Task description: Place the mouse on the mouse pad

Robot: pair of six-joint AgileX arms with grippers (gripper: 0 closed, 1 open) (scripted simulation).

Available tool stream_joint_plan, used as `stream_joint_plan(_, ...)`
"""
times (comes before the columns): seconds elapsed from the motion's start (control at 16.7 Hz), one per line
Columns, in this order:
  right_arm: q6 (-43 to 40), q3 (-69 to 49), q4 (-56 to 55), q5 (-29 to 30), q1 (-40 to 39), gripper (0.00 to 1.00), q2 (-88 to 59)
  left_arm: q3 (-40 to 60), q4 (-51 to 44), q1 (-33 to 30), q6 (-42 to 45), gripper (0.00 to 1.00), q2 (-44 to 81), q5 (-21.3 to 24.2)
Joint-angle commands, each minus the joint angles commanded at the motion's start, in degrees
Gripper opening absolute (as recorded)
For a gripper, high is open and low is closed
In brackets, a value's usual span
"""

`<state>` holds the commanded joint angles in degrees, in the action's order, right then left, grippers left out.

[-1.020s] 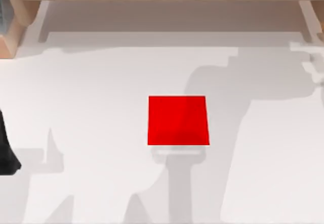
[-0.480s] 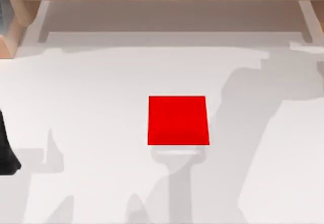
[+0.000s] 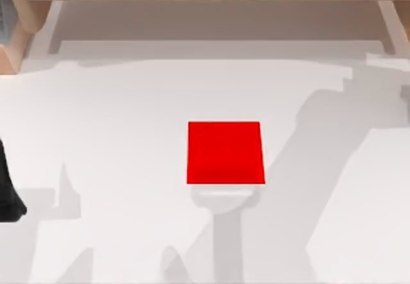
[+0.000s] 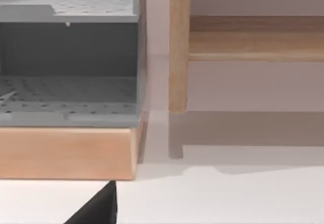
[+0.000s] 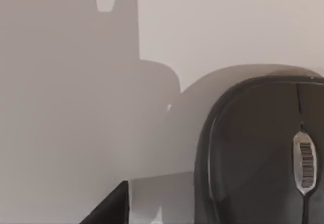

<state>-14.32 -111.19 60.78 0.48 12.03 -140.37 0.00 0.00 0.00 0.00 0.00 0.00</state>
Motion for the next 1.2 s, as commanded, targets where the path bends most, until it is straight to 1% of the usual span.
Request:
stream_joint_plan(0.06,0.00,0.00,0.00,0.00,0.00,1.00,0.00,0.00,0.00,0.00,0.00,1.00,0.00,0.00)
stream_joint_plan(0.84,0.00,0.00,0.00,0.00,0.00,0.02,0.00,0.00,0.00,0.00,0.00,1.00,0.00,0.00)
stream_joint_plan(0.9,0.00,0.00,0.00,0.00,0.00,0.00,0.00,0.00,0.00,0.00,0.00,1.00,0.00,0.00)
stream_joint_plan(1.2,0.00,0.00,0.00,0.00,0.00,0.00,0.00,0.00,0.00,0.00,0.00,1.00,0.00,0.00)
